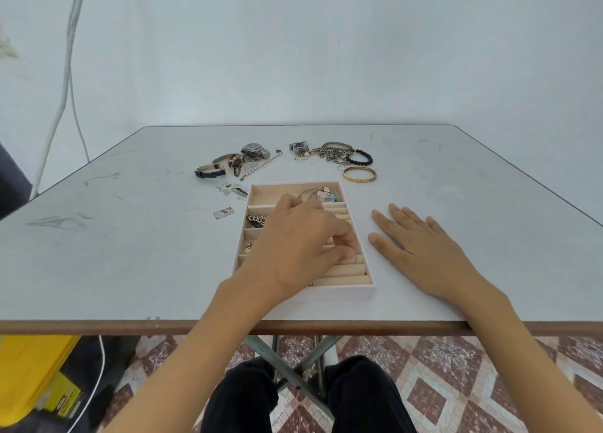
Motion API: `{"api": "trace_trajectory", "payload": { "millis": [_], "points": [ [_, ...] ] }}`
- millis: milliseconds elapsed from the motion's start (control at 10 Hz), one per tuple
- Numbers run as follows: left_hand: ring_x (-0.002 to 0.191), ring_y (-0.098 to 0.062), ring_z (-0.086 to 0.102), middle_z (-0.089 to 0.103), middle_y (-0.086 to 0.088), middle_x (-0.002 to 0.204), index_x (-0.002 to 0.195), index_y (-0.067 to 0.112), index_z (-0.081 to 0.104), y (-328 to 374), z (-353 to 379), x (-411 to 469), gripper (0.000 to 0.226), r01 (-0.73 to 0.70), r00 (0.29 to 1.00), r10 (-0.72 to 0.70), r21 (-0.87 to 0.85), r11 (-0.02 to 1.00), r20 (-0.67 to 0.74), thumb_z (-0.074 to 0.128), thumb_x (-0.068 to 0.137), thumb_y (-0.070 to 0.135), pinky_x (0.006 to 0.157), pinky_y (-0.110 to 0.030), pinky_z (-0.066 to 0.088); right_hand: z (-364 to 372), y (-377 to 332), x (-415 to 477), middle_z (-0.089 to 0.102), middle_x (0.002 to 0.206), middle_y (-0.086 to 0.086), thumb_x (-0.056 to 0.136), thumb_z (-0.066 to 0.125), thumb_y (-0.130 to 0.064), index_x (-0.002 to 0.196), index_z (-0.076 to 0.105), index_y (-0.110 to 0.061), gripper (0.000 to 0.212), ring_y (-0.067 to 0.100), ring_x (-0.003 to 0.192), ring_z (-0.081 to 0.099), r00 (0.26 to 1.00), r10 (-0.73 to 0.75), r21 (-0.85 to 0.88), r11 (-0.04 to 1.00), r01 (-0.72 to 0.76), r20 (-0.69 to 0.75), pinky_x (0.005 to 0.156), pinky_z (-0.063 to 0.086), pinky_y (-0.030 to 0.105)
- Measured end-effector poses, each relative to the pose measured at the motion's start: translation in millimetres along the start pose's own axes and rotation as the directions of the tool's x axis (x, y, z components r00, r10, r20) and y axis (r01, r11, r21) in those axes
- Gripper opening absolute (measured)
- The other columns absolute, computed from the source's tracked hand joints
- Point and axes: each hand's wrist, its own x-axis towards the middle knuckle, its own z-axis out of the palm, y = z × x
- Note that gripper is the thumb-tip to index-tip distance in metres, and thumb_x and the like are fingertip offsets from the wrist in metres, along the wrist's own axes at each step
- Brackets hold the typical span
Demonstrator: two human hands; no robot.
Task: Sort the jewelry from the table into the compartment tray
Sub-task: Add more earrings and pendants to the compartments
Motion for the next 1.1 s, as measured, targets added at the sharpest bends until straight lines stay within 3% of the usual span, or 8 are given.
{"api": "trace_trajectory", "payload": {
  "millis": [500, 700, 1100],
  "points": [
    [0.099, -0.001, 0.049, 0.068, 0.019, 0.095, 0.099, 0.042, 0.071, -4, -5, -1, 0.015, -0.004, 0.992, 0.007, -0.024, 1.000, 0.123, 0.060, 0.089, 0.041, 0.094, -0.031, 0.025, 0, 0, -1, -0.002, 0.161, -0.008, 0.097, 0.017, -0.057, 0.151, 0.007, -0.039, 0.058, 0.007, 0.147, -0.005, 1.000, -0.001, 0.018, 1.000, 0.001, -0.012, 0.120, -0.003, 0.035],
    [0.089, -0.004, 0.057, 0.069, 0.015, 0.084, 0.096, 0.039, 0.072, -4, -6, 7, 0.014, 0.047, 0.995, -0.043, -0.050, 0.998, 0.089, 0.061, 0.088, 0.042, 0.097, -0.036, 0.030, -1, -1, -1, -0.003, 0.161, -0.008, 0.096, 0.017, -0.057, 0.151, 0.008, -0.039, 0.058, 0.007, 0.147, -0.006, 1.000, -0.002, 0.030, 1.000, 0.002, -0.012, 0.120, -0.004, 0.034],
    [0.079, -0.001, 0.058, 0.069, 0.015, 0.078, 0.090, 0.039, 0.074, -3, -5, 11, 0.011, 0.089, 0.989, -0.076, -0.094, 0.992, 0.126, 0.070, 0.080, 0.041, 0.093, -0.033, 0.037, 0, 0, -2, -0.002, 0.160, -0.009, 0.096, 0.018, -0.057, 0.151, 0.008, -0.040, 0.058, 0.006, 0.147, -0.006, 1.000, 0.000, 0.039, 0.999, 0.000, -0.017, 0.119, -0.004, 0.033]
  ]
}}
